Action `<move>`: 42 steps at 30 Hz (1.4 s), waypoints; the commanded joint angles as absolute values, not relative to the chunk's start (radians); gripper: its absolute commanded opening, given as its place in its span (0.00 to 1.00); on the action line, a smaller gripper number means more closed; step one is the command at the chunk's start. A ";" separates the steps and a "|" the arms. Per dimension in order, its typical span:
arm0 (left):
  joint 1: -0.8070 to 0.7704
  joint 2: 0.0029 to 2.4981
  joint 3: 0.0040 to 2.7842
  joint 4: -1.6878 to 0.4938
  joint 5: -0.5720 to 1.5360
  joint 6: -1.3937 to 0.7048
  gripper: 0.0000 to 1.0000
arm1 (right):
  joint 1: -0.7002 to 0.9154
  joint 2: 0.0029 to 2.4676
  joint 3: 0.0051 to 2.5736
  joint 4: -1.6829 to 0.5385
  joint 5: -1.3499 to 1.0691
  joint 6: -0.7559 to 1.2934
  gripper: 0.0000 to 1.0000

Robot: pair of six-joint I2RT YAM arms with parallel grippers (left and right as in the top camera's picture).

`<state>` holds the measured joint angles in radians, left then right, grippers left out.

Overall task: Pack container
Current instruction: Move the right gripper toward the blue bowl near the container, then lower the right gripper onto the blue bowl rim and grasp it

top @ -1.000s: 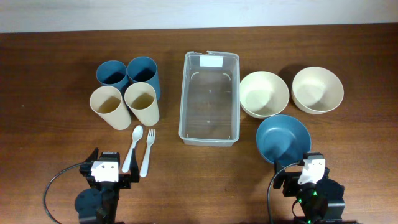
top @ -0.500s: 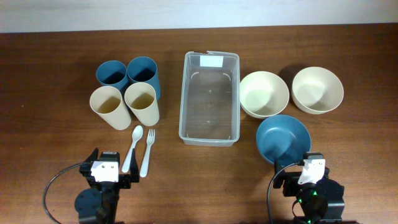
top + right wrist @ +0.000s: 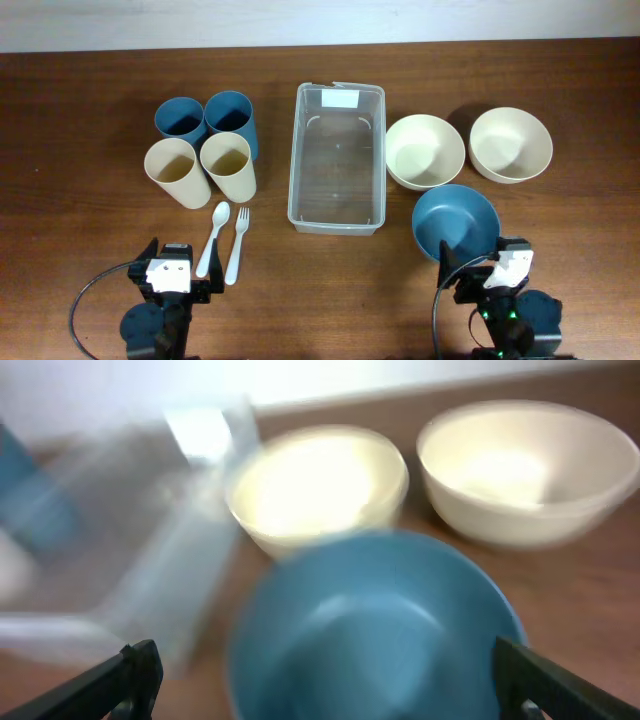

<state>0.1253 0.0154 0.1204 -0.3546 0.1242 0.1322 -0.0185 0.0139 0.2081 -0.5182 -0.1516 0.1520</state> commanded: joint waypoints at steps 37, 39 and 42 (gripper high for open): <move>0.121 0.006 0.109 -0.353 0.135 0.148 1.00 | -0.099 1.491 1.320 -1.216 0.144 0.322 0.99; 0.121 0.006 0.109 -0.353 0.135 0.148 1.00 | -0.131 1.539 1.320 -1.217 0.121 0.322 0.99; 0.121 0.006 0.109 -0.353 0.135 0.148 0.99 | -0.173 1.586 1.315 -1.219 0.077 0.314 0.99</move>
